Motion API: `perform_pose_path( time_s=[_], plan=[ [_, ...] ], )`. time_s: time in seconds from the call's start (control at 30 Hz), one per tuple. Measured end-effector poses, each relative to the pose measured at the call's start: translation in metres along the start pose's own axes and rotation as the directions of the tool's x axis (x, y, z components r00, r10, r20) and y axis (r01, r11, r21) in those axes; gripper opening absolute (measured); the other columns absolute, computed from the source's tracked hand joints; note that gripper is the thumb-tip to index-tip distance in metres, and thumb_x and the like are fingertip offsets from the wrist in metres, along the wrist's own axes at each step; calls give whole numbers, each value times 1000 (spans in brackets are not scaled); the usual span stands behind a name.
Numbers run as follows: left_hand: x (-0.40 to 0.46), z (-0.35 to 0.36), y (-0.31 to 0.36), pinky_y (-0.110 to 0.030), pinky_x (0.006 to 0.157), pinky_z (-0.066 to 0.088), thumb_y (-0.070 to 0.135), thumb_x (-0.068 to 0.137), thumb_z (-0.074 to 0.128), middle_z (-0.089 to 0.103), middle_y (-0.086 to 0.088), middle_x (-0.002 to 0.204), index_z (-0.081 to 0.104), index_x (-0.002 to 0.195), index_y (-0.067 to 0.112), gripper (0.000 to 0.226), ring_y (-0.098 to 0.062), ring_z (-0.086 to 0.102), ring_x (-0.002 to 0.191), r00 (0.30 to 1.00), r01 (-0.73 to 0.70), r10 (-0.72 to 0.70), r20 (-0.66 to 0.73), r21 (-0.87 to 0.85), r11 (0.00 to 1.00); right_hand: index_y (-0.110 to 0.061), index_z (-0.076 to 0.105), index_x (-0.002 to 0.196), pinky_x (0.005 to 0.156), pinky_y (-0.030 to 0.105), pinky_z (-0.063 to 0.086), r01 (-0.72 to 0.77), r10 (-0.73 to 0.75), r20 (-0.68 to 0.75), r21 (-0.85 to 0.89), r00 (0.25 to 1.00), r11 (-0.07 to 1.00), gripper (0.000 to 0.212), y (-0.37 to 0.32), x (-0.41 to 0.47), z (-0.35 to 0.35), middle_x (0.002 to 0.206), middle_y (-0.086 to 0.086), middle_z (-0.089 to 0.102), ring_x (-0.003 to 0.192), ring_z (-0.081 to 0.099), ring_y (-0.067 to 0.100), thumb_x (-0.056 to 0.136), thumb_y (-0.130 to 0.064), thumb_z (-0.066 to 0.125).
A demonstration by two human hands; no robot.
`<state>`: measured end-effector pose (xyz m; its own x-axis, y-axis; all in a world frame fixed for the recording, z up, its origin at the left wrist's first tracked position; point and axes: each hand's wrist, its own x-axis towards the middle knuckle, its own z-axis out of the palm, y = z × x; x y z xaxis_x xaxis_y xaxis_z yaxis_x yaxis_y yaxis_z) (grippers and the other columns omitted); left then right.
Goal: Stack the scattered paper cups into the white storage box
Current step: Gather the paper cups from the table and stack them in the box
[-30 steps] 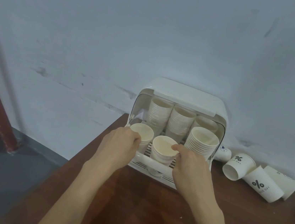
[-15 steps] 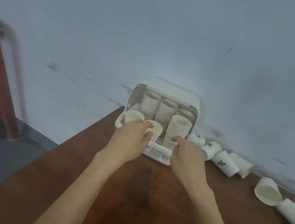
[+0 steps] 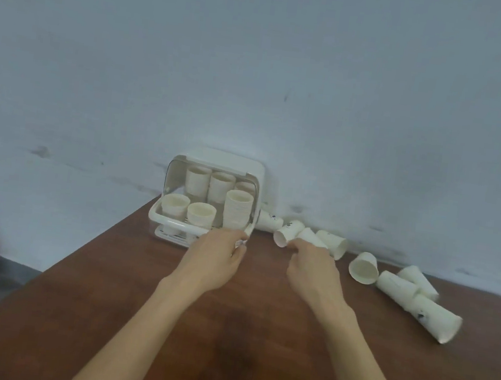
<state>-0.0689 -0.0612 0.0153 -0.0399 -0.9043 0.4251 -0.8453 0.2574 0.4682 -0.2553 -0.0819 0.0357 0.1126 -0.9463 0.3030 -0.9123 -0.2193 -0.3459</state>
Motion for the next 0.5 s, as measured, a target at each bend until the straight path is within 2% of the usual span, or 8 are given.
perform_pose_path(
  time_s=[0.17, 0.27, 0.4, 0.47, 0.5],
  plan=[
    [-1, 13, 21, -39, 88, 48, 32, 96, 47, 64, 1, 110, 57, 126, 25, 33, -19, 59, 103, 999, -39, 39, 22, 17, 999, -23, 57, 126, 79, 37, 46, -62, 62, -9, -24, 998, 998, 46, 37, -10, -12, 114, 12, 63, 103, 57, 35, 85, -9, 39],
    [-1, 25, 34, -36, 87, 47, 30, 96, 48, 63, 2, 106, 58, 125, 25, 31, -19, 58, 101, 998, -58, 58, 24, 23, 998, -23, 55, 127, 77, 37, 46, -121, 121, -4, -24, 993, 992, 44, 61, -16, -16, 112, 11, 60, 100, 57, 33, 87, -11, 40],
    [-4, 45, 54, -39, 87, 47, 30, 97, 47, 60, 2, 101, 56, 127, 25, 32, -20, 57, 100, 994, -101, 100, 49, 34, 994, -19, 57, 124, 81, 37, 45, -197, 196, -39, -42, 980, 979, 39, 97, -31, -23, 110, 9, 57, 105, 57, 33, 89, -11, 42],
    [-5, 57, 64, -41, 86, 48, 31, 97, 45, 59, 2, 102, 55, 127, 27, 32, -21, 58, 100, 989, -120, 114, 95, 55, 991, -20, 58, 119, 79, 36, 44, -263, 261, -34, -67, 965, 962, 37, 120, -38, -23, 110, 10, 62, 103, 58, 33, 87, -11, 41],
    [-5, 63, 68, -41, 86, 48, 32, 97, 45, 59, 3, 103, 54, 127, 28, 32, -22, 58, 100, 986, -130, 122, 116, 64, 989, -19, 60, 109, 78, 35, 47, -291, 289, -40, -78, 957, 953, 32, 131, -40, -22, 103, 9, 63, 98, 59, 34, 85, -11, 40]
  ],
)
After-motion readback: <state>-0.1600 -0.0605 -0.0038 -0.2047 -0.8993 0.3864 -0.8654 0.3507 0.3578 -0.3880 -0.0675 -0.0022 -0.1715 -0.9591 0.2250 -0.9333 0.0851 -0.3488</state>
